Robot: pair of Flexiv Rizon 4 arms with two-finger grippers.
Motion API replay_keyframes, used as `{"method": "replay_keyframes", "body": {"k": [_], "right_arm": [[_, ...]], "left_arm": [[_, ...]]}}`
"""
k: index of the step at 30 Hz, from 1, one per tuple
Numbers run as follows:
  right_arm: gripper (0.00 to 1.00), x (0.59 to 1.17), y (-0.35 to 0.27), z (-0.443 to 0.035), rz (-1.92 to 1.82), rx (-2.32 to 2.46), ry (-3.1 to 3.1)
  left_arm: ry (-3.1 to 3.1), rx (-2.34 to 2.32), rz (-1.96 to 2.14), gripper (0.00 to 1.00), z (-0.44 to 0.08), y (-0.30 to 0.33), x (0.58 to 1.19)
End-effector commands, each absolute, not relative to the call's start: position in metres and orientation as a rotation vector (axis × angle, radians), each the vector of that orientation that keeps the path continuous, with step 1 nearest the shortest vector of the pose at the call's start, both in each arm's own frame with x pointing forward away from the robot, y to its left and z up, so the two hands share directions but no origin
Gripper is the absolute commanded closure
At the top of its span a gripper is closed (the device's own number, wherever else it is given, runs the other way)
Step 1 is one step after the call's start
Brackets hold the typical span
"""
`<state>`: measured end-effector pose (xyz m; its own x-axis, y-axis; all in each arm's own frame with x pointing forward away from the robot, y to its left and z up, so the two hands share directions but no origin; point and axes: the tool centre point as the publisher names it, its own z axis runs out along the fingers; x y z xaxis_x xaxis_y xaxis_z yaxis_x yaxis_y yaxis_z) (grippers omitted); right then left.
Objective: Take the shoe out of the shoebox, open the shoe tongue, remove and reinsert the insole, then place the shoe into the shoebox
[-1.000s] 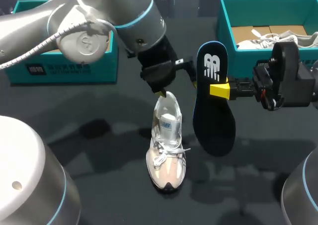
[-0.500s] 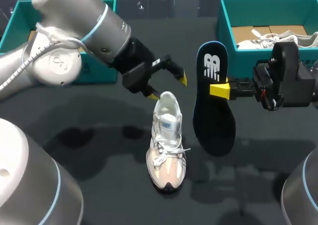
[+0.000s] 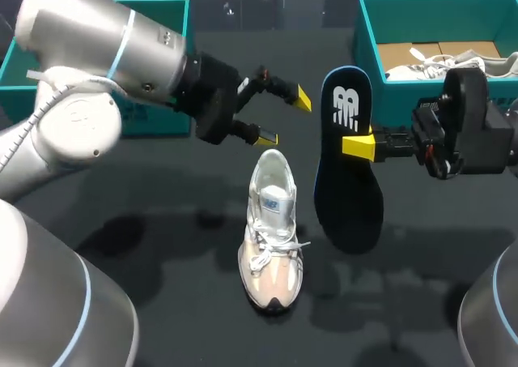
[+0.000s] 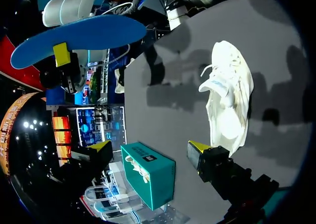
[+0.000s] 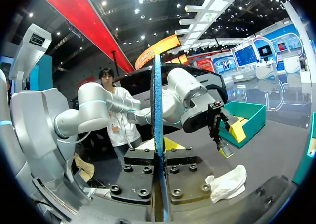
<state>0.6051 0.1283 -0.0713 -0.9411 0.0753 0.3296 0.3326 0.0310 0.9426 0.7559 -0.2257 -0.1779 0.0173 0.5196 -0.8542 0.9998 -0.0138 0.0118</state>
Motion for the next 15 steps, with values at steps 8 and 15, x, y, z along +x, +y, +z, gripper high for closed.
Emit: {"method": "replay_keyframes", "body": {"k": [8,15], "right_arm": [[1.00,0.675,0.106,-0.080,-1.878,-0.658,-1.826],[1.00,0.691,0.106,-0.089,-1.800,-0.697,-1.794]], "left_arm": [[1.362,1.322,-1.062,0.00,-0.166,-0.201,0.739],[1.346,1.210,-1.027,0.00,-0.163,-0.202,0.740]]}}
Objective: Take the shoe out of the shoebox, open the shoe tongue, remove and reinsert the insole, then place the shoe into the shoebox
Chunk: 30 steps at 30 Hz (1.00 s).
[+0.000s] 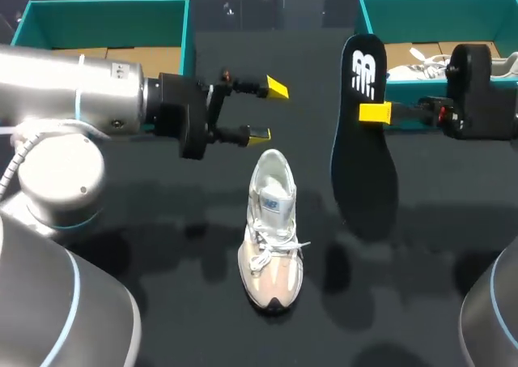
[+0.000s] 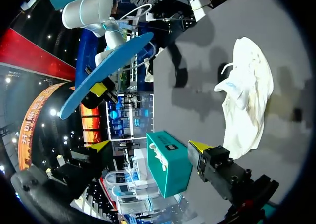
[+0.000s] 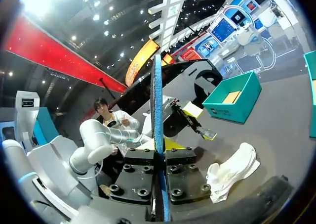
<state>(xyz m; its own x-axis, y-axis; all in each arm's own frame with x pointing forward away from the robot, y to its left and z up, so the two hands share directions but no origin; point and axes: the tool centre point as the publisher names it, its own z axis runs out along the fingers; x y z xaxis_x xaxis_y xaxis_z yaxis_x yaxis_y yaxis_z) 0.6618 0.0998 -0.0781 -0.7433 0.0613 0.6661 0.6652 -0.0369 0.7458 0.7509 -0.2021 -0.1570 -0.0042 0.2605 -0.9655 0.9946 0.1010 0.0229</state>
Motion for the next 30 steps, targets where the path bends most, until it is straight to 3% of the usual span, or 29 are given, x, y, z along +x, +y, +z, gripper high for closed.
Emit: {"method": "replay_keyframes", "body": {"k": [1,7,16,26,30], "right_arm": [[1.00,0.691,0.106,-0.089,-1.800,-0.697,-1.794],[1.00,0.691,0.106,-0.089,-1.800,-0.697,-1.794],[1.00,0.728,0.124,-0.122,-1.634,-1.126,-1.456],[1.00,0.731,0.125,-0.127,-1.606,-1.136,-1.459],[1.00,0.744,0.136,-0.138,-1.425,-1.257,-1.369]], "left_arm": [[1.346,1.210,-1.027,0.00,-0.163,-0.202,0.740],[1.346,1.210,-1.027,0.00,-0.163,-0.202,0.740],[1.240,1.255,-1.069,0.00,-0.162,-0.203,0.738],[1.231,1.251,-1.059,0.00,-0.160,-0.202,0.739],[1.228,1.266,-1.071,0.00,-0.161,-0.205,0.737]]}}
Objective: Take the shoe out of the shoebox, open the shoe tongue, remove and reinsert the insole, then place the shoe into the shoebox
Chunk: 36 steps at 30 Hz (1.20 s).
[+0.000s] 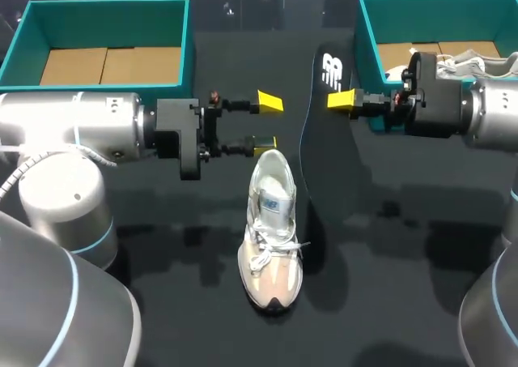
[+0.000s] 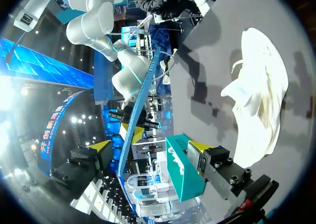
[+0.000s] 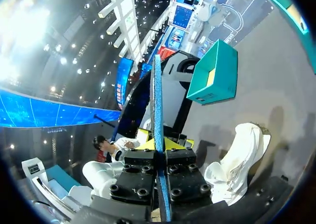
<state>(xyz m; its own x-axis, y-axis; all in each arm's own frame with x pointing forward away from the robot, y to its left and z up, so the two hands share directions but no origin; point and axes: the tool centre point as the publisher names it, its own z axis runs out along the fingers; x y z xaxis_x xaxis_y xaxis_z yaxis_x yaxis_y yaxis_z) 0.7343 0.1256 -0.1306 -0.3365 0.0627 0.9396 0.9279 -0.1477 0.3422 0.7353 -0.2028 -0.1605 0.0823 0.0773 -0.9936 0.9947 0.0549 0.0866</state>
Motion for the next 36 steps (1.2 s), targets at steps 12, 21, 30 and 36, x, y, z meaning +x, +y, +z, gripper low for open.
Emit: {"method": "replay_keyframes", "body": {"k": [12,21,30,36], "right_arm": [[1.00,0.770,0.155,-0.159,-1.279,-1.450,-1.203],[1.00,0.778,0.165,-0.164,-1.297,-1.427,-1.177],[1.00,0.777,0.168,-0.169,-1.290,-1.421,-1.157],[1.00,0.776,0.169,-0.170,-1.289,-1.421,-1.150]], "left_arm": [[1.225,1.303,-1.082,0.19,-0.162,-0.216,0.738],[1.228,1.304,-1.079,0.43,-0.164,-0.227,0.739],[1.232,1.299,-1.052,0.63,-0.166,-0.235,0.739],[1.242,1.302,-1.037,0.81,-0.170,-0.238,0.738]]}}
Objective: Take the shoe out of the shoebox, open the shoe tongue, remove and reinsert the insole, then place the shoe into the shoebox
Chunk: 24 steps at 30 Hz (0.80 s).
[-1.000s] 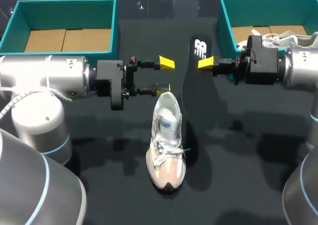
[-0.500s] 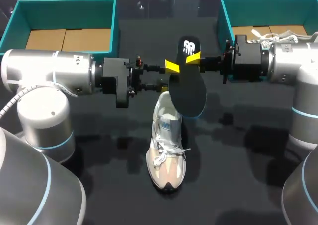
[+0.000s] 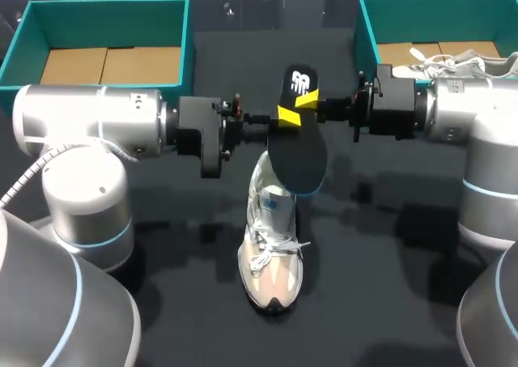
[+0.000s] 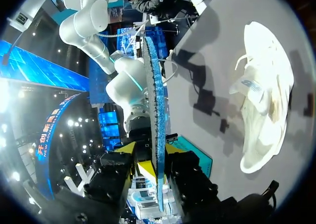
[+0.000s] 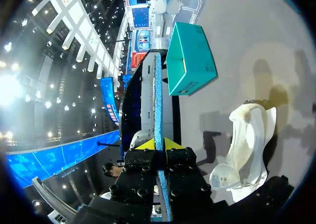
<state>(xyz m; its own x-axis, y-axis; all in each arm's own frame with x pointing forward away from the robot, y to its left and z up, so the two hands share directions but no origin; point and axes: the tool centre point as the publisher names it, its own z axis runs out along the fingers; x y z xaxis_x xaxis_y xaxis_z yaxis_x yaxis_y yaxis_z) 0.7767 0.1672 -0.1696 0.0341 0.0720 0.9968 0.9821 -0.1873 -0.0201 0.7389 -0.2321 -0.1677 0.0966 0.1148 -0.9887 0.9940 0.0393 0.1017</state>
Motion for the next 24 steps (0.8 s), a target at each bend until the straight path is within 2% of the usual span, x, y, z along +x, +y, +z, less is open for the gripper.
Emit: {"method": "replay_keyframes", "body": {"k": [1,2,10,11,12,13,24], "right_arm": [[1.00,0.776,0.169,-0.170,-1.289,-1.420,-1.150],[1.00,0.776,0.169,-0.170,-1.289,-1.420,-1.150],[1.00,0.776,0.169,-0.168,-1.290,-1.414,-1.148],[0.67,0.775,0.168,-0.168,-1.291,-1.413,-1.148],[0.09,0.775,0.167,-0.168,-1.299,-1.408,-1.152],[0.00,0.774,0.165,-0.168,-1.305,-1.403,-1.154],[0.00,0.755,0.137,-0.167,-1.323,-1.359,-1.196]], "left_arm": [[1.243,1.302,-1.034,0.93,-0.170,-0.238,0.738],[1.244,1.303,-1.031,1.00,-0.171,-0.238,0.738],[1.251,1.302,-1.021,1.00,-0.173,-0.237,0.738],[1.252,1.302,-1.021,1.00,-0.173,-0.235,0.738],[1.252,1.301,-1.023,1.00,-0.172,-0.233,0.737],[1.252,1.301,-1.024,1.00,-0.171,-0.230,0.736],[1.351,1.243,-1.058,1.00,-0.160,-0.183,0.733]]}}
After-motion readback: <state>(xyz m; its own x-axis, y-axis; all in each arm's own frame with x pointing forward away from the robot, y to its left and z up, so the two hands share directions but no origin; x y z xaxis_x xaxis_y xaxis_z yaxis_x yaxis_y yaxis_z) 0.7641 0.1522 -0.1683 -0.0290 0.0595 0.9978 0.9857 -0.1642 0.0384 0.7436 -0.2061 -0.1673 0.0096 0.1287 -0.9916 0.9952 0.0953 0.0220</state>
